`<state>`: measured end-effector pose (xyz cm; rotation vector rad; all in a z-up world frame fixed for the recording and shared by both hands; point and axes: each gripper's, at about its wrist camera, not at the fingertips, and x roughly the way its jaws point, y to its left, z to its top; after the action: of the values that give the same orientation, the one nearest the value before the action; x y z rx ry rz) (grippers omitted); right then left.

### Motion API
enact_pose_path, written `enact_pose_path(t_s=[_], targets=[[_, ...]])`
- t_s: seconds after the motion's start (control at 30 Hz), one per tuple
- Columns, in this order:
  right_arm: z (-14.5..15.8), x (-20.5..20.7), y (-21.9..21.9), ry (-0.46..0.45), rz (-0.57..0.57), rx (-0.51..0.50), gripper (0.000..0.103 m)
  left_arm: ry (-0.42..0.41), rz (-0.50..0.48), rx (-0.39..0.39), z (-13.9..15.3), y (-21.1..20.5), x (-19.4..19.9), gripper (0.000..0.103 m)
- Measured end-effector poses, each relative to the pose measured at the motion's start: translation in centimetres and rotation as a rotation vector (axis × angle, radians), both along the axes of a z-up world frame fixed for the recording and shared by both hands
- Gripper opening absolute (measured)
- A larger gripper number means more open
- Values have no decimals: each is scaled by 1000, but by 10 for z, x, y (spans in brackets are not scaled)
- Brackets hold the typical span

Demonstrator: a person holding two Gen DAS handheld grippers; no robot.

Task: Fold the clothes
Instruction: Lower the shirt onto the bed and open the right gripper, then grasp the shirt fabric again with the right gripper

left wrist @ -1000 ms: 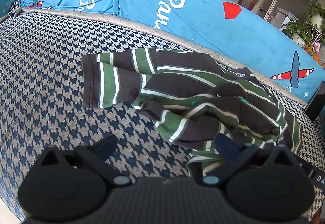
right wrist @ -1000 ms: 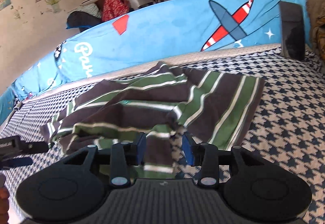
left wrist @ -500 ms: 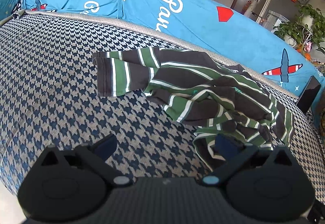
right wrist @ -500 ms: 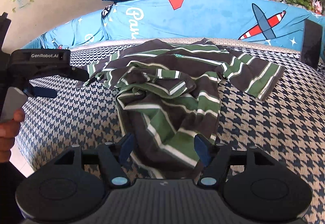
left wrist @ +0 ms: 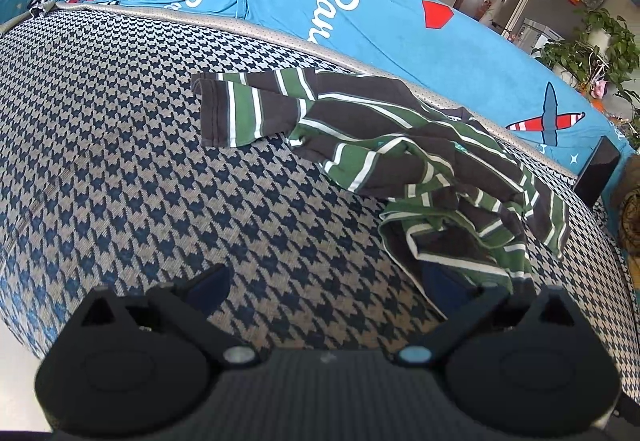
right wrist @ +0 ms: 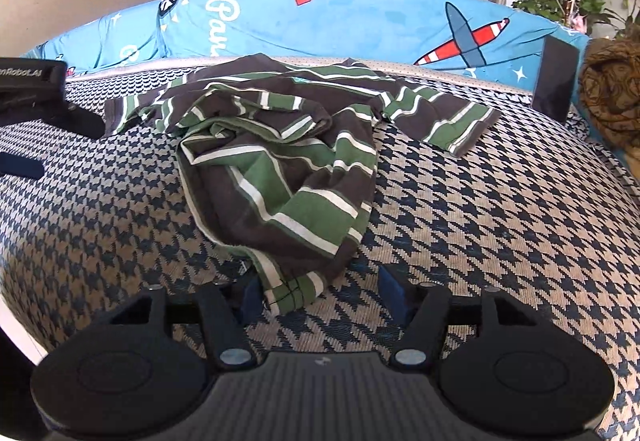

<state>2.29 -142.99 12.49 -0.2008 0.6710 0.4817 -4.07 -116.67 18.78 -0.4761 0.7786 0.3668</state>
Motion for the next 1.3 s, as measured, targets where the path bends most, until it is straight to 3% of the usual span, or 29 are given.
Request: enact_pose_path(t_s=[0.17, 0.37, 0.63, 0.7, 0.8, 0.87, 0.97, 1.2, 1.3], targets=[[-1, -2, 6, -68, -10, -13, 13, 10, -10, 14, -7, -8, -6, 103], [18, -11, -12, -163, -127, 20, 7, 23, -16, 35, -14, -14, -15, 103], [44, -14, -70, -214, -442, 96, 5, 38, -28, 30, -19, -21, -28, 103], [47, -14, -81, -214, -510, 105, 7, 43, -37, 37, -20, -25, -31, 103], [48, -15, -89, -184, -517, 101, 19, 51, -43, 41, -23, -28, -36, 103], [49, -20, -91, -182, -501, 79, 36, 51, -42, 40, -23, -28, -38, 103], [48, -28, -95, -174, -479, 59, 49, 42, -36, 38, -21, -26, -41, 103], [51, -49, -111, -160, -468, 105, 64, 14, -11, 25, -17, -23, -43, 103], [57, -57, -110, -170, -398, 160, 70, 18, -15, 37, -16, -25, -41, 103]])
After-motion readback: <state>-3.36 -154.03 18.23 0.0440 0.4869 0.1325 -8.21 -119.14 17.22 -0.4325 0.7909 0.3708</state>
